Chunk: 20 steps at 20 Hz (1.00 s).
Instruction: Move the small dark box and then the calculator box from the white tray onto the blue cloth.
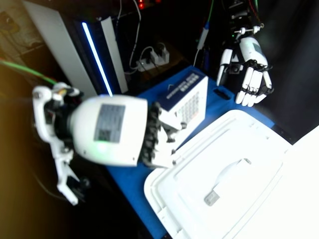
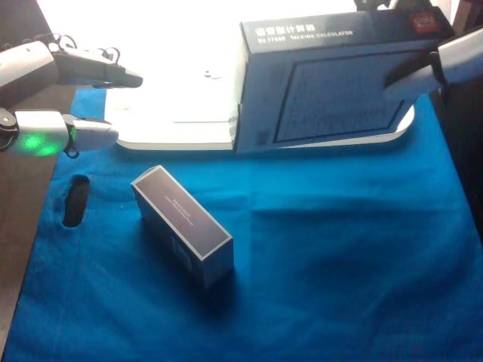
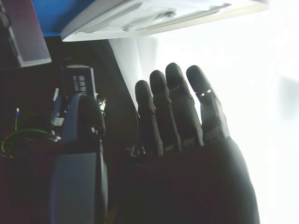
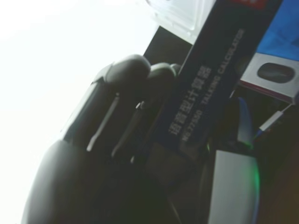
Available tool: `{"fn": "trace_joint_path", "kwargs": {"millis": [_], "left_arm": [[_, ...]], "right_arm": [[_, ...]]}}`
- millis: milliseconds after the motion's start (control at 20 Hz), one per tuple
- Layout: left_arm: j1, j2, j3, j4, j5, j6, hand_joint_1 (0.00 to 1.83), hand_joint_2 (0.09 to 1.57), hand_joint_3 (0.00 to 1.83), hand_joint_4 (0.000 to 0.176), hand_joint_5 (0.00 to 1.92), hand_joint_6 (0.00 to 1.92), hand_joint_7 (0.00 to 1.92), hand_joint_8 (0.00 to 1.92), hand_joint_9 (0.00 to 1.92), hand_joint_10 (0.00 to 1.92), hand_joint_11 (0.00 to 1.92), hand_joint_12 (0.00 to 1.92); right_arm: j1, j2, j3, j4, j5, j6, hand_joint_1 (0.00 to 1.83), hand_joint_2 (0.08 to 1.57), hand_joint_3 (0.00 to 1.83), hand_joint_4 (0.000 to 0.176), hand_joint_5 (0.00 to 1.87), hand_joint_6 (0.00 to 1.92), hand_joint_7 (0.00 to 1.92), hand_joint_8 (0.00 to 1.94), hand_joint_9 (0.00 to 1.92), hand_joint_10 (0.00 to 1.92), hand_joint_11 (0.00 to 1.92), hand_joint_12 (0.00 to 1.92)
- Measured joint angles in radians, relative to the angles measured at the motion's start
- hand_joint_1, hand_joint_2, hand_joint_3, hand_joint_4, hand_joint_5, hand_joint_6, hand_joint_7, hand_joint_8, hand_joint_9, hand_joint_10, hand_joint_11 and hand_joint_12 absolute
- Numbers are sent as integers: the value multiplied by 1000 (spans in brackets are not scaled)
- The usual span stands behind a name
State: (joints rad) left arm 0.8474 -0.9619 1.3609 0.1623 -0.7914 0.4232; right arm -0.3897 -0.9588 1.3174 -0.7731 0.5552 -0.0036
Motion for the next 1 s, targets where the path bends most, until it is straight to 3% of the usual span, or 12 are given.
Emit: {"fn": "trace_joint_path", "kwargs": {"millis": [150,300,450,550,750,900,1000], "left_arm": [[0,0,0,-1,0,0,887,1204,5,0,562,0,543,0,544,16,0,1169],[6,0,0,-5,-2,0,893,1213,3,0,550,0,535,0,568,20,0,1197],[5,-4,0,-10,-2,0,899,1218,1,0,554,2,526,1,556,8,0,1147],[6,-8,0,-11,-2,0,891,1218,0,0,558,4,537,5,574,12,0,1233],[12,-8,0,-15,-5,0,932,1224,1,0,571,8,539,5,535,0,0,1224],[14,-8,0,-18,-6,0,923,1228,2,0,550,1,536,2,540,2,0,1263],[17,-9,-1,-19,-9,0,930,1223,0,0,553,3,535,1,533,2,0,1242]], "right_arm": [[0,16,-19,-24,-2,0,1126,1173,1,0,874,1132,1358,89,1068,999,877,1514],[-14,16,-27,-27,3,0,1125,1176,1,0,865,1147,1378,82,1087,1131,941,1597],[-39,15,-34,-41,0,1,1129,1172,0,0,876,1128,1411,87,1138,1098,1000,1525],[-50,15,-34,-33,1,0,1130,1168,0,0,883,1117,1441,104,1169,1126,1030,1565],[-84,5,-34,-38,-3,0,1126,1192,0,0,837,1185,1394,160,1090,1278,978,1705],[-103,-6,-29,-33,-7,0,1134,1175,0,0,870,1134,1373,158,1147,1083,1001,1537],[-121,-19,-24,-33,-14,0,1132,1176,0,0,868,1137,1388,136,1162,1006,966,1540]]}}
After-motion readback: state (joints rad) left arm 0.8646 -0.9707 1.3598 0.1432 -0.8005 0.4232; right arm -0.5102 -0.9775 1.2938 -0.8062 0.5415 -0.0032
